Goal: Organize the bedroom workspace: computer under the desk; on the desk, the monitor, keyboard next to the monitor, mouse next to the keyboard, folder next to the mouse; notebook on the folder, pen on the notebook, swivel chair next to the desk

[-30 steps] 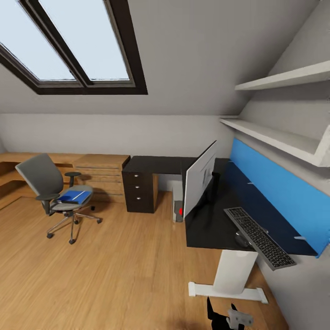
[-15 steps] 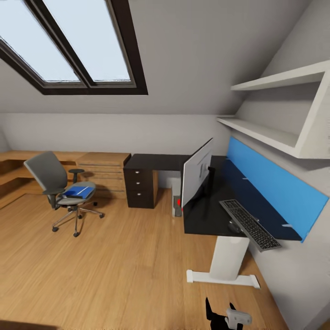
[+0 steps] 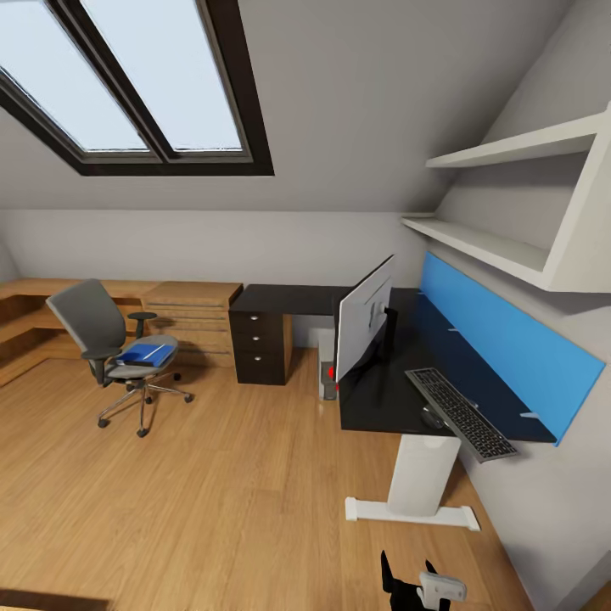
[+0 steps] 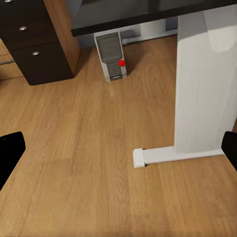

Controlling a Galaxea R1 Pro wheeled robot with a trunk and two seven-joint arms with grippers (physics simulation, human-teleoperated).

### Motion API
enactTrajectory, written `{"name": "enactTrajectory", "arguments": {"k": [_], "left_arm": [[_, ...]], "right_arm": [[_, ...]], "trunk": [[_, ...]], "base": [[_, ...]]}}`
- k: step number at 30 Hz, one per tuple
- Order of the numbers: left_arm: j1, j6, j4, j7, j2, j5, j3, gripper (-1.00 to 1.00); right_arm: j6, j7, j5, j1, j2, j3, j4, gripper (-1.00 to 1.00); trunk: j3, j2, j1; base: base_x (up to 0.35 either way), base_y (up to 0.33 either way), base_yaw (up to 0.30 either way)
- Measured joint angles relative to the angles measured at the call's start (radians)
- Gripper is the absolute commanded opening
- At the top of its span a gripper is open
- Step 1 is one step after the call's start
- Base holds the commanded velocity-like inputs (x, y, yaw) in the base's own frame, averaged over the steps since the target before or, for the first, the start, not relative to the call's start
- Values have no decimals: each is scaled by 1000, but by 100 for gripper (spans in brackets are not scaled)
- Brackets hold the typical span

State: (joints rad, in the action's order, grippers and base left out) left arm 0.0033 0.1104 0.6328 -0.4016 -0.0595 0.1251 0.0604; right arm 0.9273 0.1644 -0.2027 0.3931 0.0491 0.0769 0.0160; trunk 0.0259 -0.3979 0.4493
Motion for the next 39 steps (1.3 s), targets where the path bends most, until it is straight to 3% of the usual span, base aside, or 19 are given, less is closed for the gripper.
{"name": "enactTrajectory", "arguments": {"k": [6, 12, 13, 20, 25, 26, 29, 31, 35, 37, 38, 39], "left_arm": [[-4, -15, -94, 2, 0, 4, -1, 100], [-5, -16, -102, 8, 0, 4, -1, 100], [-30, -20, -55, 16, 0, 3, 0, 100], [-65, -98, 55, 19, -3, 6, -1, 100], [-73, -243, 207, 20, -6, 6, 0, 100], [-74, -308, 274, 19, -7, 6, 1, 100], [-76, -400, 376, 19, -13, 8, 2, 100], [-78, -449, 434, 18, -23, 8, 3, 100], [-90, -522, 531, 17, -54, 7, 4, 100], [-100, -535, 552, 18, -61, 7, 5, 100], [-109, -543, 565, 18, -66, 7, 5, 100], [-112, -547, 570, 18, -68, 7, 4, 100]], "right_arm": [[0, 0, 0, 0, 6, -1, 2, 100], [8, 3, 2, 0, 3, -1, 0, 100], [44, 4, 37, 0, 1, -7, -3, 100], [87, 2, 85, 0, -1, -9, -15, 100], [93, -1, 99, 0, 0, -8, -42, 100], [92, -3, 101, 0, 1, -8, -66, 100], [73, -11, 103, 0, 3, -9, -123, 100], [37, -20, 104, 1, 4, -9, -176, 100], [-159, -52, 108, 0, 4, -10, -368, 100], [-274, -60, 112, 0, 3, -9, -467, 100], [-403, -66, 115, 1, 3, -10, -566, 100], [-474, -68, 117, 0, 3, -10, -625, 100]], "trunk": [[0, 0, 0], [0, 0, 0], [0, 0, 0], [0, 0, 0], [0, 0, 0], [-1, 0, 0], [0, 0, 0], [0, 0, 0], [-1, 0, 0], [-1, 0, 0], [-1, 0, 0], [-1, 0, 0]], "base": [[-1, 0, 0], [0, 0, 0], [0, 0, 0], [0, 0, 0], [0, 0, 0], [0, 0, 0], [0, 0, 0], [0, 0, 0], [0, 0, 0], [0, 0, 0], [0, 0, 0], [0, 0, 0]]}}
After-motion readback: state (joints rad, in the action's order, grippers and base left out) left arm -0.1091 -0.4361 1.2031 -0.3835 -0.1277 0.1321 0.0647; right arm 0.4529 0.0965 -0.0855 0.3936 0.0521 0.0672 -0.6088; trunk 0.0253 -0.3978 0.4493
